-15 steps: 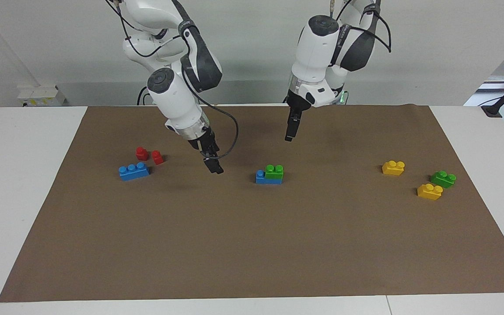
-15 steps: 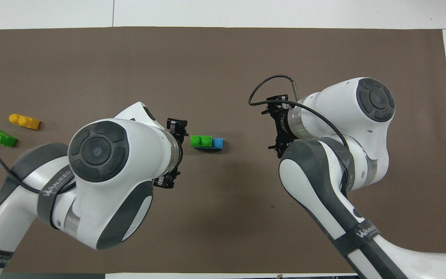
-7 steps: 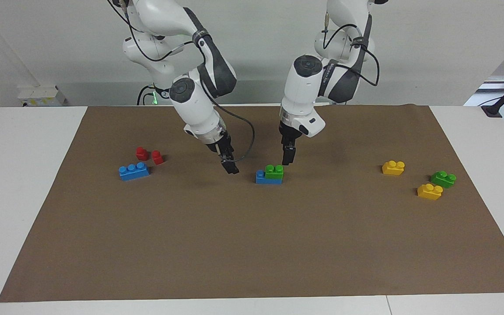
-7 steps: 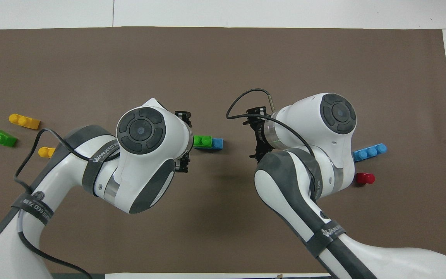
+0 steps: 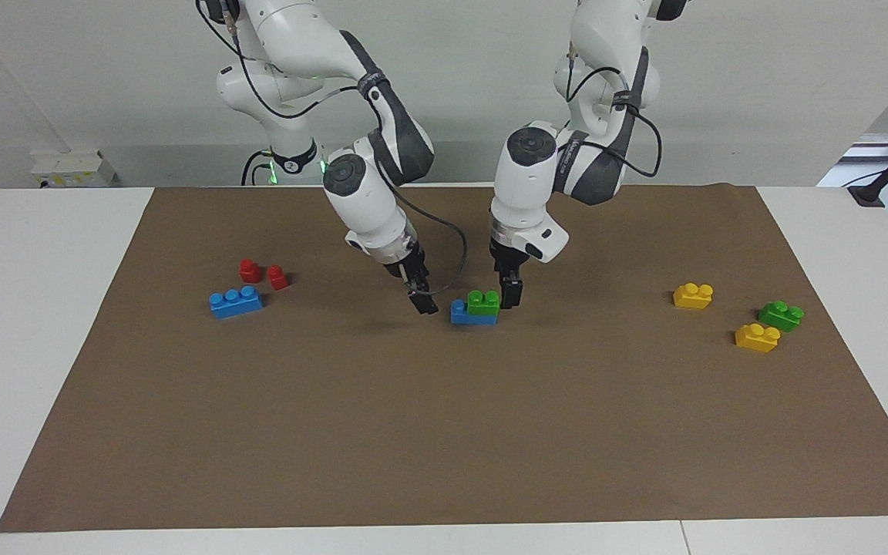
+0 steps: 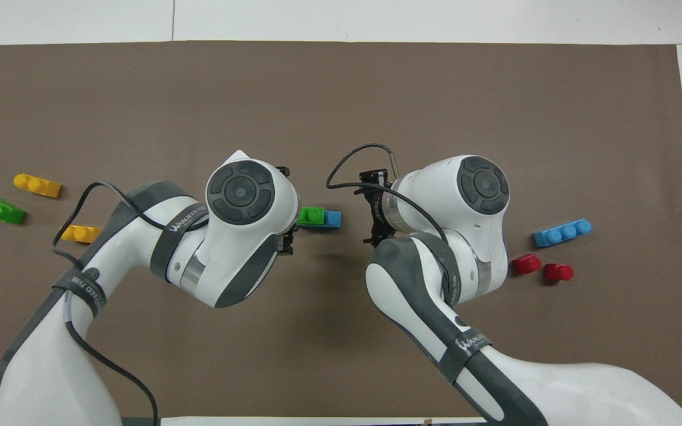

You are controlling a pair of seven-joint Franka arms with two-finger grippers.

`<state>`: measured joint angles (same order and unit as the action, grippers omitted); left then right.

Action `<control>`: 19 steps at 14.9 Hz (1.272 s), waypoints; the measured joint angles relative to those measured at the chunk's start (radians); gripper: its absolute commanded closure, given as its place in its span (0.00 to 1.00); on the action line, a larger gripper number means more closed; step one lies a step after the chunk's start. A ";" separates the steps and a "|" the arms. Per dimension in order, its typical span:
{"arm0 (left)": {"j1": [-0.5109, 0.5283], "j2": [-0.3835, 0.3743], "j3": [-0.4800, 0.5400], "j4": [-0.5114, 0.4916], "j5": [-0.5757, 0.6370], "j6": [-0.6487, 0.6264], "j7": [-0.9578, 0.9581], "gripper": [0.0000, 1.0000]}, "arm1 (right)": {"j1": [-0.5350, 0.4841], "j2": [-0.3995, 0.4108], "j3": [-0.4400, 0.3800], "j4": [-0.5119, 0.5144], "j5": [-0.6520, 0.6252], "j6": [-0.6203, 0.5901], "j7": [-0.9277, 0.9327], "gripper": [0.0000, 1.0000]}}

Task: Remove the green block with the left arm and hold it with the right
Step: 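Grasp the green brick with the left gripper while the right gripper grasps blue, then pull the green brick off with the left gripper while the right gripper holds blue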

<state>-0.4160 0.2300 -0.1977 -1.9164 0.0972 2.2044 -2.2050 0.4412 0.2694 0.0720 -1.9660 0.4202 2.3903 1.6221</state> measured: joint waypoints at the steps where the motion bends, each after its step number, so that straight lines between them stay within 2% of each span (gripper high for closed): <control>1: -0.004 0.017 -0.001 0.005 0.009 0.010 -0.015 0.00 | 0.006 0.008 0.000 0.000 0.001 0.021 0.013 0.01; 4: -0.012 0.048 -0.001 0.014 0.016 0.022 -0.028 0.00 | 0.019 0.028 0.000 0.000 0.031 0.061 0.058 0.01; 10: -0.012 0.053 -0.001 0.014 0.021 0.046 -0.030 0.00 | 0.039 0.059 0.000 0.000 0.124 0.128 0.066 0.01; 19: -0.022 0.070 -0.001 0.006 0.029 0.064 -0.048 0.00 | 0.071 0.117 0.000 0.000 0.127 0.198 0.077 0.01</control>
<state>-0.4378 0.2996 -0.1986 -1.9106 0.1258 2.2684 -2.2534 0.5118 0.3863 0.0717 -1.9658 0.5468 2.5881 1.6987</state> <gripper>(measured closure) 0.000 0.000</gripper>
